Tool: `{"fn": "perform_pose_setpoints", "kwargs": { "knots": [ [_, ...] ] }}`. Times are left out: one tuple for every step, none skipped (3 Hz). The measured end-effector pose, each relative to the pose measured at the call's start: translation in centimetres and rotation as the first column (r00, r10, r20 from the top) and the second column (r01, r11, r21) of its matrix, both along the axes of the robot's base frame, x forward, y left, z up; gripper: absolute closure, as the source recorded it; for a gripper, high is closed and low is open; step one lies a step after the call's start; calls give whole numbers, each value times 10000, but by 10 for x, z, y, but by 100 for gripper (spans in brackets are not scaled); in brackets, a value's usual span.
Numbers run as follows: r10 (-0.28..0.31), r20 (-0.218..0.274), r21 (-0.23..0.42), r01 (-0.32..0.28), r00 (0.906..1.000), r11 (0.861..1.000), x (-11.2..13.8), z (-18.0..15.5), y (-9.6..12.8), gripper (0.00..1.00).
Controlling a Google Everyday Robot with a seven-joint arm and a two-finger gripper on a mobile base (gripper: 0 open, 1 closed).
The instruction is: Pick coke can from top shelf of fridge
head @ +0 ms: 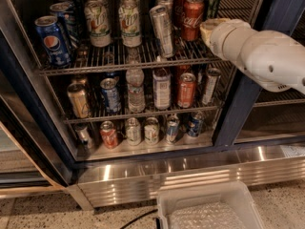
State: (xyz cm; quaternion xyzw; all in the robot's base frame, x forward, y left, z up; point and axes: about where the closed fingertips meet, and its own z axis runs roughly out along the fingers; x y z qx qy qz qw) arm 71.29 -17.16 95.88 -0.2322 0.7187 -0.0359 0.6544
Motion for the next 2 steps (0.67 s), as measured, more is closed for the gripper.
{"fn": "perform_pose_setpoints", "kwargs": {
  "knots": [
    [66, -29, 234, -65, 10000, 9997, 0, -2, 3, 100],
    [246, -27, 632, -244, 9997, 9977, 2, -1, 9, 100]
  ]
}}
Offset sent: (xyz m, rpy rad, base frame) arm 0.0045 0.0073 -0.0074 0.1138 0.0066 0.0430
